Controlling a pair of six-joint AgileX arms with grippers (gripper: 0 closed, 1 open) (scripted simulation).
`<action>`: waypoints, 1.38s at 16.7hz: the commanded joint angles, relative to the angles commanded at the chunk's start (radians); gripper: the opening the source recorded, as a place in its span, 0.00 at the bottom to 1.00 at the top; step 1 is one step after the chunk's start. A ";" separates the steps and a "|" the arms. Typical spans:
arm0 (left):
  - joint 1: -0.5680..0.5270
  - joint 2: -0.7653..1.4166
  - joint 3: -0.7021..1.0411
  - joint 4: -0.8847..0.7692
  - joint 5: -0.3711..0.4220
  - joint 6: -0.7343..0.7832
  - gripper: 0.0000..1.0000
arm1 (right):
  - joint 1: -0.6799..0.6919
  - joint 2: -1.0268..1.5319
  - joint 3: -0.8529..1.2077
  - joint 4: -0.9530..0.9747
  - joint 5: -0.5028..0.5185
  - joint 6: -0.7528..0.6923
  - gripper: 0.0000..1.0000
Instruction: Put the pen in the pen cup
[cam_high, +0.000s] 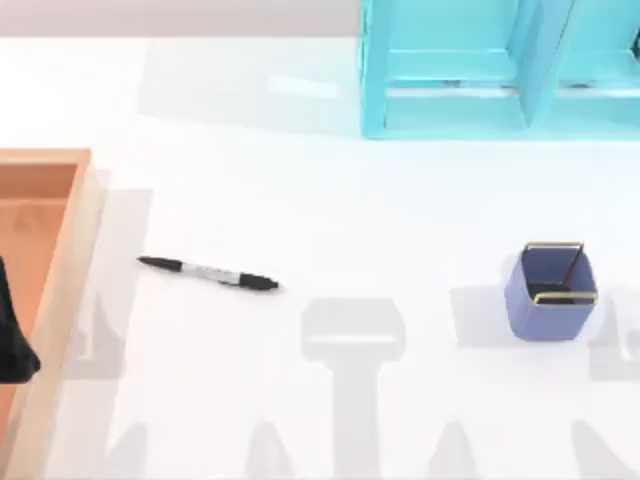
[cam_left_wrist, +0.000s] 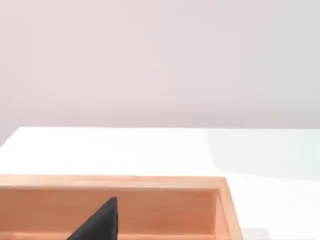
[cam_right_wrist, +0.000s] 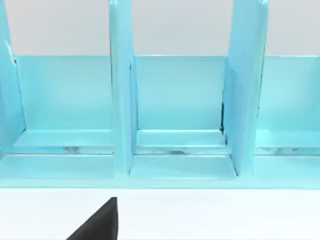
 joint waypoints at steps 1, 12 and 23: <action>0.000 0.000 0.000 0.000 0.000 0.000 1.00 | 0.000 0.000 0.000 0.000 0.000 0.000 1.00; 0.000 0.000 0.000 0.000 0.000 0.000 1.00 | 0.188 0.516 0.386 -0.229 -0.110 -0.168 1.00; 0.000 0.000 0.000 0.000 0.000 0.000 1.00 | 0.511 1.581 1.312 -0.708 -0.283 -0.449 1.00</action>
